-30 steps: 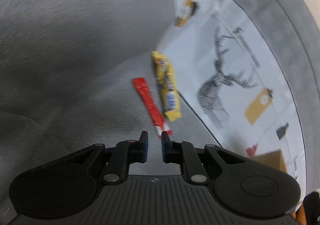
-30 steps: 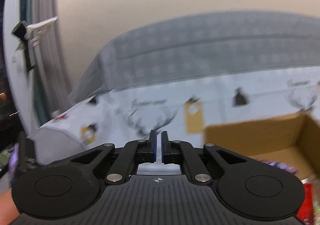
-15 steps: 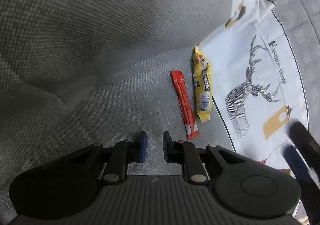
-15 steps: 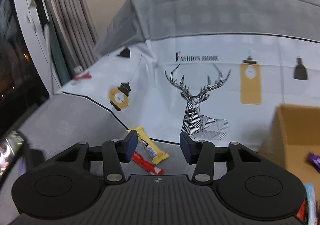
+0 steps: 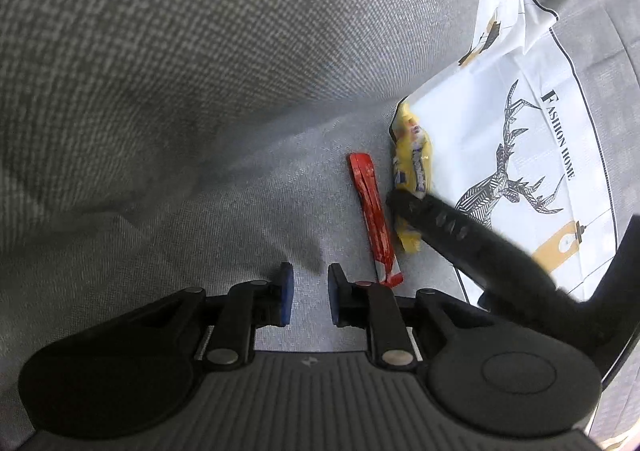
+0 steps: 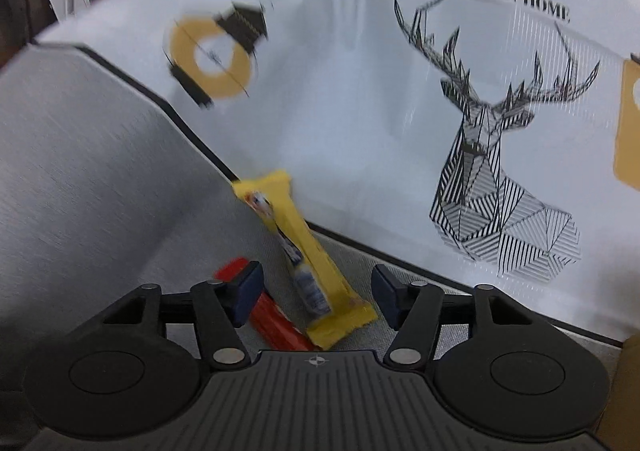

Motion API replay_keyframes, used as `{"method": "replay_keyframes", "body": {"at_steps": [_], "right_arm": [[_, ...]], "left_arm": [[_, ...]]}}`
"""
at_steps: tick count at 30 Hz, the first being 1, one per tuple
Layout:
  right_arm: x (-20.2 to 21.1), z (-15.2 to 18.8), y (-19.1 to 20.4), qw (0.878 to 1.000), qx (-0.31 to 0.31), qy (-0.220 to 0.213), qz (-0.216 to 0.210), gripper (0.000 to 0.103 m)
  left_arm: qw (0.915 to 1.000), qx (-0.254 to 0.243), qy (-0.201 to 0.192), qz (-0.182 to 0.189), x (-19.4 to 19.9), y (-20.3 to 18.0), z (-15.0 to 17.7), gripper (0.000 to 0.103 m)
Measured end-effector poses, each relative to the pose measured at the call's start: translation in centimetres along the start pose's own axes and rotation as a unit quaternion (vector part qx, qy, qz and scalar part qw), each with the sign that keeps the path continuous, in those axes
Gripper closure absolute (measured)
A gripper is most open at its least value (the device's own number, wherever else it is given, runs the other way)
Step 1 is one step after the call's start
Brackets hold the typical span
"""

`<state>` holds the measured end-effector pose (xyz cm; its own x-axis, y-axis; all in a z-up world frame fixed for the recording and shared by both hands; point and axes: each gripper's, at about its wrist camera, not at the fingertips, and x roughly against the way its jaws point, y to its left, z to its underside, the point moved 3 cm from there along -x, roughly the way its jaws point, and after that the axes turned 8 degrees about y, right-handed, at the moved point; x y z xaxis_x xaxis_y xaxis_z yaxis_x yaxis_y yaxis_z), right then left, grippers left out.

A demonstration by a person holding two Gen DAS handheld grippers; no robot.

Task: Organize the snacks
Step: 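Move both open tools back to the red stick and yellow wafer bar, then grasp the yellow wafer bar with the right tool while the left tool grasps the red stick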

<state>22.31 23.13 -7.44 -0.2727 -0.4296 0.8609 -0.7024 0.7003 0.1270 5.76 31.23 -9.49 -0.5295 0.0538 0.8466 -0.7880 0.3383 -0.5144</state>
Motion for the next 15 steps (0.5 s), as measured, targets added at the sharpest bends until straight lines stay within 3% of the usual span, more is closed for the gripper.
{"method": "replay_keyframes", "body": {"at_steps": [1, 5, 10, 15], "right_arm": [[0.0, 0.2, 0.0, 1.0, 0.004, -0.002, -0.001, 0.067], [1.5, 1.2, -0.1, 0.999, 0.021, -0.03, -0.008, 0.077], [6.1, 3.0, -1.1, 0.998, -0.034, -0.055, 0.022, 0.077], [12.3, 7.7, -1.5, 0.994, -0.076, -0.058, 0.051, 0.077]], "left_arm": [[1.0, 0.0, 0.0, -0.001, 0.0, -0.1, 0.0, 0.083], [1.0, -0.006, -0.004, -0.003, 0.0, -0.4, 0.2, 0.083], [0.9999, -0.014, -0.007, -0.004, -0.4, -0.9, 0.3, 0.083], [0.9999, -0.012, -0.008, 0.004, -0.6, -0.7, 0.1, 0.083]]}}
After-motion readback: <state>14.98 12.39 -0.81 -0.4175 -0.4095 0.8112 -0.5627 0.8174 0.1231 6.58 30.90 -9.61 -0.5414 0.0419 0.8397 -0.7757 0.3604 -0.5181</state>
